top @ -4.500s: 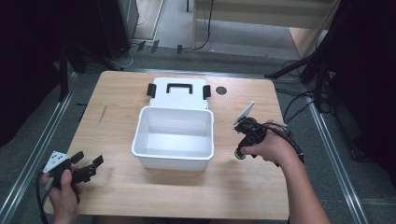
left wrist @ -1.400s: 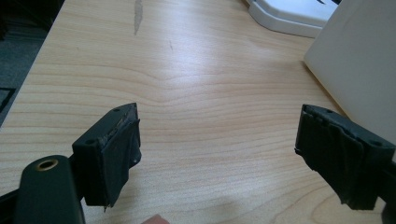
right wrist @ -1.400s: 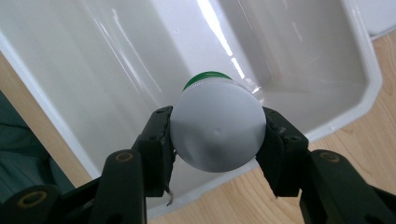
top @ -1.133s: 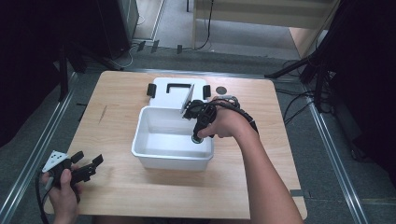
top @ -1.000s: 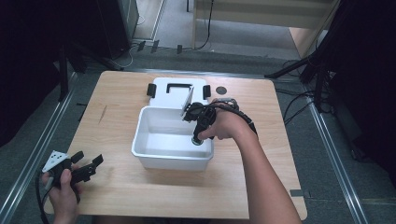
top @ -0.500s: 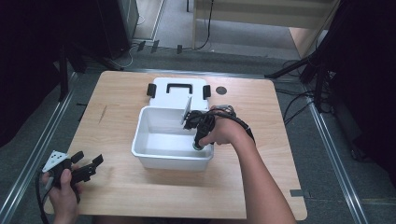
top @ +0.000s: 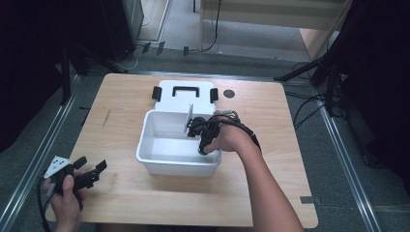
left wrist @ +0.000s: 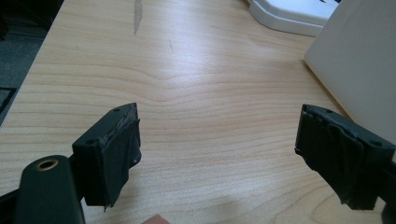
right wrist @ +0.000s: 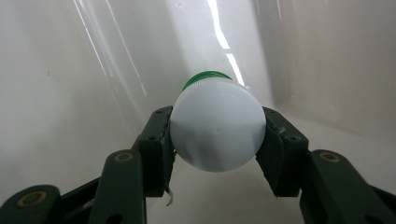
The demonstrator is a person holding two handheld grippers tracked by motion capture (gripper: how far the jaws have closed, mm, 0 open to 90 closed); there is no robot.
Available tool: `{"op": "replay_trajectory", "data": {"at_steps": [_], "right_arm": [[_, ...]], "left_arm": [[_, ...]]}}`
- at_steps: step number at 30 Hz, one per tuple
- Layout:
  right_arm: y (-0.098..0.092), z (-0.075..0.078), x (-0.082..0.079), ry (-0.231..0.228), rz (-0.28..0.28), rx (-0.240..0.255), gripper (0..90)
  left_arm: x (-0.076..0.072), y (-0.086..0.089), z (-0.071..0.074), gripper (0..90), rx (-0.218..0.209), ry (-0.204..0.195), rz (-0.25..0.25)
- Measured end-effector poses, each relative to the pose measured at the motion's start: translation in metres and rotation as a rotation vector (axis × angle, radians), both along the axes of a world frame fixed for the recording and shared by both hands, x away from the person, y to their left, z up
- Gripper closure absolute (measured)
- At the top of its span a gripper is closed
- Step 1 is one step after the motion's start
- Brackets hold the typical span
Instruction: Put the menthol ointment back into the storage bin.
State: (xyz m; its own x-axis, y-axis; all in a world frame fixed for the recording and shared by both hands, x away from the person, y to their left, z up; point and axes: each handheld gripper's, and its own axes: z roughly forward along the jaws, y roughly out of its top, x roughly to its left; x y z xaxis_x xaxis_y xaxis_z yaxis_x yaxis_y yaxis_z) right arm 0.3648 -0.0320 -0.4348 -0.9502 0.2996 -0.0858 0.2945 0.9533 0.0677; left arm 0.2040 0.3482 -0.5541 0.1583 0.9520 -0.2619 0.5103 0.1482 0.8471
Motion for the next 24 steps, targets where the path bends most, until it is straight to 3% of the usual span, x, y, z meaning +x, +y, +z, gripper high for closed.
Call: {"op": "replay_trajectory", "data": {"at_steps": [19, 24], "right_arm": [[0.014, -0.012, -0.001, 0.025, 0.029, -0.013, 51.3], [0.016, -0.020, -0.002, 0.033, 0.030, -0.047, 51.3]], "left_arm": [[0.000, 0.000, 0.000, 14.7, -0.002, 0.002, -0.001], [0.000, 0.000, 0.000, 14.7, -0.002, 0.001, -0.001]]}}
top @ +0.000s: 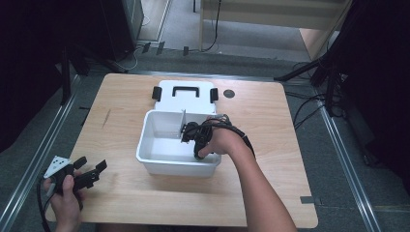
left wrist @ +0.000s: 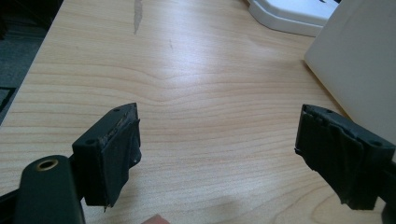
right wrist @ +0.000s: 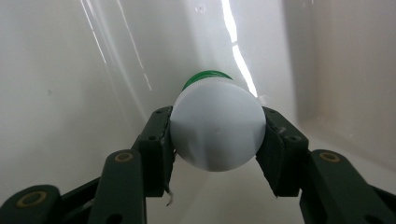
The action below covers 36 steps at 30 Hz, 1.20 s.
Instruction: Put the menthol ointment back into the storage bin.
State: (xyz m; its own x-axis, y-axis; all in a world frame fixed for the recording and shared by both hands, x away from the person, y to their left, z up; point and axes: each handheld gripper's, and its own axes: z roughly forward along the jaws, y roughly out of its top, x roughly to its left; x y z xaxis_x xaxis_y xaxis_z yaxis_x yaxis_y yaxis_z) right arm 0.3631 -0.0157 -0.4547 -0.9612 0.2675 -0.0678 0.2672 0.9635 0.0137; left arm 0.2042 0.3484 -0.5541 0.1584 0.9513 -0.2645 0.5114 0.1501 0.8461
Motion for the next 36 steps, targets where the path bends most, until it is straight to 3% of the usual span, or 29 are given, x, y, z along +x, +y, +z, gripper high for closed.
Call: {"op": "replay_trajectory", "data": {"at_steps": [12, 20, 25, 26, 36], "right_arm": [[0.004, -0.013, 0.001, 0.002, 0.017, -0.049, 50.6], [0.003, -0.012, 0.001, 0.004, 0.010, -0.037, 47.4], [0.002, -0.006, 0.000, 0.007, 0.001, -0.012, 44.1], [0.001, 0.000, 0.000, 0.008, -0.013, 0.011, 41.8], [-0.008, 0.025, -0.002, -0.010, -0.036, 0.048, 36.7]], "left_arm": [[0.000, 0.000, 0.000, 14.7, -0.001, 0.003, 0.001], [0.000, 0.000, 0.000, 14.7, -0.001, 0.004, 0.000], [0.000, 0.000, 0.000, 14.8, -0.001, 0.004, 0.000], [0.000, 0.000, 0.000, 14.7, -0.002, 0.003, -0.001], [0.000, 0.000, 0.000, 14.7, -0.007, 0.000, 0.003]]}}
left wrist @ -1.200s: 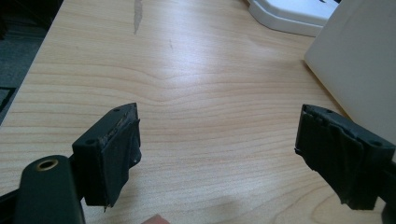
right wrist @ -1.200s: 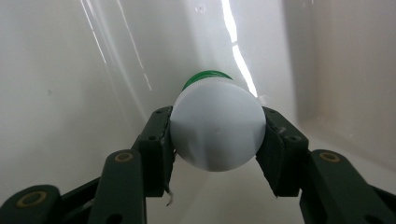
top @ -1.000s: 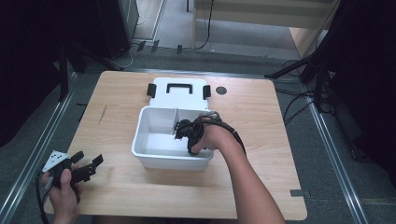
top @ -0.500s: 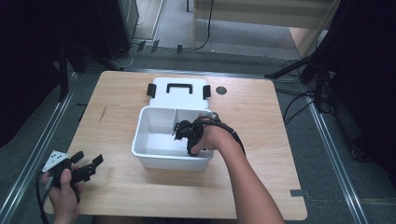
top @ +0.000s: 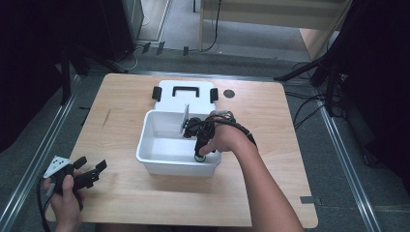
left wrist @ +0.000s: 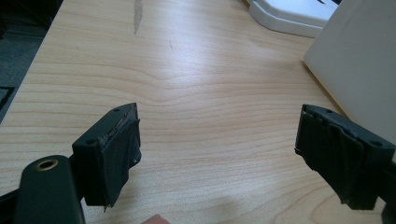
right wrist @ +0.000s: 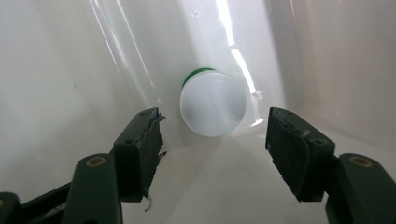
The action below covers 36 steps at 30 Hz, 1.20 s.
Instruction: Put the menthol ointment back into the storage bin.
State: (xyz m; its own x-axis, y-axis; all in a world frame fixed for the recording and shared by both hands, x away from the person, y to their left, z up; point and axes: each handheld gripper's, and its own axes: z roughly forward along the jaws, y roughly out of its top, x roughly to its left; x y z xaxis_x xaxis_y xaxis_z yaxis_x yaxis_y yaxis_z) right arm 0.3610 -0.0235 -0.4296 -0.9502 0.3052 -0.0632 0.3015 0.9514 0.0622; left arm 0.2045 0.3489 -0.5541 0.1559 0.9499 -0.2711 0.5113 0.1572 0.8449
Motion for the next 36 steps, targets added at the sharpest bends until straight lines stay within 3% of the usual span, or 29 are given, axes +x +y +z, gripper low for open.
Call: {"op": "replay_trajectory", "data": {"at_steps": [12, 18, 27, 36], "right_arm": [[-0.014, 0.031, -0.003, -0.043, -0.023, 0.044, 36.5], [-0.032, 0.046, -0.006, -0.069, -0.047, 0.057, 36.1], [-0.058, 0.054, -0.009, -0.086, -0.084, 0.053, 35.2], [-0.082, 0.052, -0.012, -0.087, -0.120, 0.053, 34.6]], "left_arm": [[0.000, 0.000, 0.000, 14.7, 0.002, 0.002, 0.000], [0.000, 0.000, 0.000, 14.7, 0.003, 0.000, 0.002], [0.000, -0.001, 0.000, 14.7, 0.007, 0.002, 0.002], [0.000, -0.001, 0.000, 14.8, 0.011, 0.003, 0.001]]}}
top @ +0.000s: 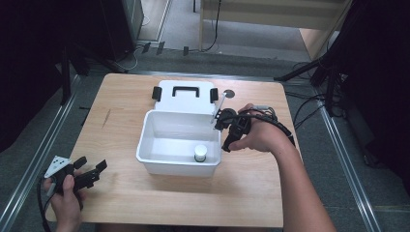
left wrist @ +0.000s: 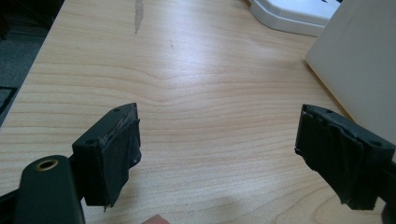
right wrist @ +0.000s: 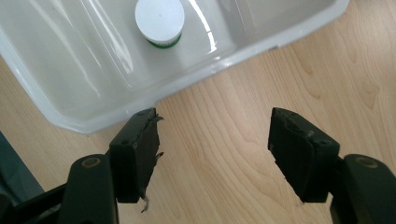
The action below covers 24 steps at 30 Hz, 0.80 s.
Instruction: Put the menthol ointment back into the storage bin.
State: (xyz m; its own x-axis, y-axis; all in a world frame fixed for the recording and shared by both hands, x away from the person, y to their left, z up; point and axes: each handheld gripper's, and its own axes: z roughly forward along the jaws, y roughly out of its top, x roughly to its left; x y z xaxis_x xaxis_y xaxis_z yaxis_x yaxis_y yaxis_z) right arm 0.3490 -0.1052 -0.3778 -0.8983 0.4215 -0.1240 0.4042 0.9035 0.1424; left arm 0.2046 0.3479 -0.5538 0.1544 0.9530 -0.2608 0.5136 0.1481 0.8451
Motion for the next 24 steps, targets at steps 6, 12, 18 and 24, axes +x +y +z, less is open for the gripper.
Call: {"op": "replay_trajectory", "data": {"at_steps": [6, 12, 18, 24], "right_arm": [[-0.013, -0.004, -0.002, 0.002, -0.023, 0.009, 34.5], [-0.028, -0.010, -0.005, 0.000, -0.047, 0.023, 34.5], [-0.041, -0.019, -0.008, 0.008, -0.068, 0.045, 34.3], [-0.070, -0.036, -0.014, 0.010, -0.120, 0.083, 34.3]], "left_arm": [[0.000, -0.001, 0.000, 14.7, 0.004, 0.000, 0.000], [0.000, -0.001, 0.000, 14.7, 0.008, -0.002, 0.000], [0.000, -0.001, 0.000, 14.8, 0.011, 0.001, -0.002], [0.000, -0.002, 0.000, 14.8, 0.017, 0.002, -0.001]]}}
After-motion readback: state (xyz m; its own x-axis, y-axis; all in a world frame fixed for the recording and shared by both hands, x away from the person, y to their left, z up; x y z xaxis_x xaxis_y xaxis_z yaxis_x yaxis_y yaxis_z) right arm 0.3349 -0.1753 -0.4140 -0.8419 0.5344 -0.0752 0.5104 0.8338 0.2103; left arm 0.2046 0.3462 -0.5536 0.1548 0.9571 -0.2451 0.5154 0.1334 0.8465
